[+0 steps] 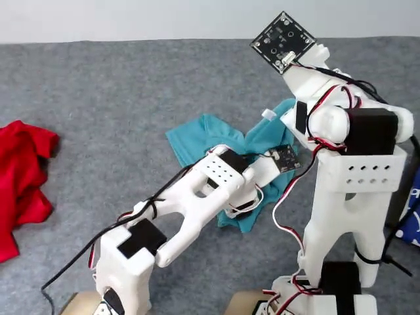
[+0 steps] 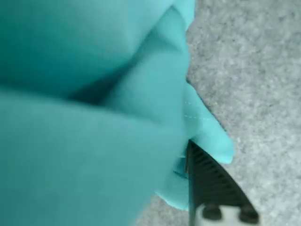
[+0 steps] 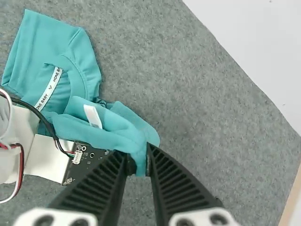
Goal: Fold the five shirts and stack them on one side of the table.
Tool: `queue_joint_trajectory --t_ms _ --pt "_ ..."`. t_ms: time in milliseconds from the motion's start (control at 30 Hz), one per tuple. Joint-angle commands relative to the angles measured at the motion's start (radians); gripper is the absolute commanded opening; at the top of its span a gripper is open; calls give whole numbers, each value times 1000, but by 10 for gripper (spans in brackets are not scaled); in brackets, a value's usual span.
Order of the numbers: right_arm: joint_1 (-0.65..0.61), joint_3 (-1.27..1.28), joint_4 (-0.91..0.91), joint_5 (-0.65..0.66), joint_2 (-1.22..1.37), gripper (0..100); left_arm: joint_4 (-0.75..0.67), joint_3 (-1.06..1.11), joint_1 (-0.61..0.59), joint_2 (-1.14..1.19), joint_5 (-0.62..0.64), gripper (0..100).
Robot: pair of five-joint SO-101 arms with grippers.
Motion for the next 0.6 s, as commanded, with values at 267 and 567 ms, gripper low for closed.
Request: queue_joint_trajectory --t_ms 267,567 --pt "-2 -8 7 3 -2 9 25 -33 12 -8 -38 180" --pt "-1 -8 7 3 -2 9 270 -209 31 2 -32 217"
